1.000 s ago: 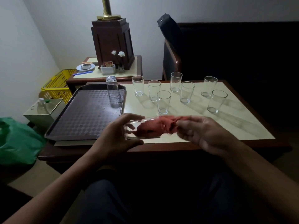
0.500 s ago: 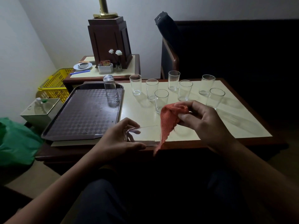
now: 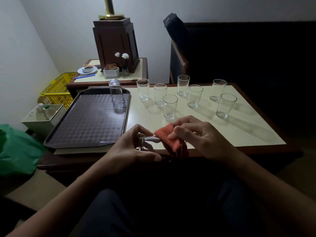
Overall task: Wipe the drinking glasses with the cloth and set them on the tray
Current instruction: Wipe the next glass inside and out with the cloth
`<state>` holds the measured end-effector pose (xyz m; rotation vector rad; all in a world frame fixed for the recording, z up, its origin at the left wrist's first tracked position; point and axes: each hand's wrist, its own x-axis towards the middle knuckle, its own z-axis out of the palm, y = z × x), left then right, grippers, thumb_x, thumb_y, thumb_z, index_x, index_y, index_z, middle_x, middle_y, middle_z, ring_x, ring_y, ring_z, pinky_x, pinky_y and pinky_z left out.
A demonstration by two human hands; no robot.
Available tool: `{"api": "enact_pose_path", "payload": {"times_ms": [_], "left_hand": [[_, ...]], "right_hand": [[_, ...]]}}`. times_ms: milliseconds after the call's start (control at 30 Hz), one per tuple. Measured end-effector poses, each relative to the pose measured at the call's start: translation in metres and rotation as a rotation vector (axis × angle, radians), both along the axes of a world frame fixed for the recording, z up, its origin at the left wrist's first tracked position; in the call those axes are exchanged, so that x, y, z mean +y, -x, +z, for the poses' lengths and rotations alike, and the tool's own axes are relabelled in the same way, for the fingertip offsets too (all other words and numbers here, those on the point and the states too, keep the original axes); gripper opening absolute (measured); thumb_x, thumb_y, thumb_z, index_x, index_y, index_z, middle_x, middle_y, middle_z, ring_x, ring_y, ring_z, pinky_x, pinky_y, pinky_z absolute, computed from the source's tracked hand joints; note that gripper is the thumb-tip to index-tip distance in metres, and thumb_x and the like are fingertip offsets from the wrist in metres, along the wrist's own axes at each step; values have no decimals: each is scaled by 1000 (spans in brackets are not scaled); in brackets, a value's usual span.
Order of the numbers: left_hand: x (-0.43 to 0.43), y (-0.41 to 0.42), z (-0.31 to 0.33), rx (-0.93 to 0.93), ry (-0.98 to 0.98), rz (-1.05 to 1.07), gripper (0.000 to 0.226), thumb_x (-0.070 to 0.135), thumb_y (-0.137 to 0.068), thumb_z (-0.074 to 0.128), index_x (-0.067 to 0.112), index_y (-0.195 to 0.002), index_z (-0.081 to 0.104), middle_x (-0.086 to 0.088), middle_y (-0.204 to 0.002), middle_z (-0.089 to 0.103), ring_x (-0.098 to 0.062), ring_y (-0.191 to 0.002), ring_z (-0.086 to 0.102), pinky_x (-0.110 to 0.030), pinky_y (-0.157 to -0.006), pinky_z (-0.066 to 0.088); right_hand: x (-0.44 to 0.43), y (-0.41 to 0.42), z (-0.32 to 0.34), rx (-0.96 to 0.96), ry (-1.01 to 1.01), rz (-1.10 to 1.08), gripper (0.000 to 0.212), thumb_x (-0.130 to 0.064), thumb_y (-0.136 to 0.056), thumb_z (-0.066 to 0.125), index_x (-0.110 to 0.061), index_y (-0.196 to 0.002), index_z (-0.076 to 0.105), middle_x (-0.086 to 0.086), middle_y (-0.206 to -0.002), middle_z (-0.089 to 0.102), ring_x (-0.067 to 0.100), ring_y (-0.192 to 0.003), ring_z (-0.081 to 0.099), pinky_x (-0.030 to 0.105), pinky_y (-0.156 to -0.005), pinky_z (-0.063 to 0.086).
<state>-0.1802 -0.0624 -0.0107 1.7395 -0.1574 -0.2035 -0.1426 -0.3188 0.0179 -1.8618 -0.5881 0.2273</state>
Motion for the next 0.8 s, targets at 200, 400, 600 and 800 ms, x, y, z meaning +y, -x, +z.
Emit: {"api": "enact_pose_path", "payload": {"times_ms": [200, 400, 600, 800], "left_hand": [[3, 4, 7, -76, -35, -37, 62, 0, -67, 94, 2, -114, 53, -13, -124, 71, -43, -106, 68, -59, -91, 59], [2, 7, 14, -124, -6, -145, 61, -15, -65, 89, -2, -114, 53, -12, -129, 66, -40, -111, 68, -47, -85, 61], [0, 8, 21, -185, -16, -27, 61, 1, -64, 92, 2, -115, 58, -9, -120, 71, -32, -103, 73, -42, -81, 64], [-7, 0, 16, 440, 325, 109, 56, 37, -81, 81, 0, -116, 56, -17, -88, 74, -24, -65, 67, -25, -57, 57]], "right_hand": [[-5, -3, -3, -20, 34, -61, 37, -25, -77, 94, -26, -105, 68, -2, -107, 67, 13, -90, 72, 32, -77, 64], [-11, -3, 4, 180, 191, 178, 75, -37, -69, 99, -49, -134, 62, -19, -136, 59, 8, -123, 63, 30, -99, 59], [1, -4, -18, 437, -208, 254, 63, -13, -83, 86, -19, -140, 60, 18, -125, 70, 36, -113, 69, 55, -98, 57], [7, 0, -32, -721, 306, 175, 80, -31, -82, 92, -25, -152, 54, 5, -156, 46, 22, -144, 47, 37, -111, 52]]}}
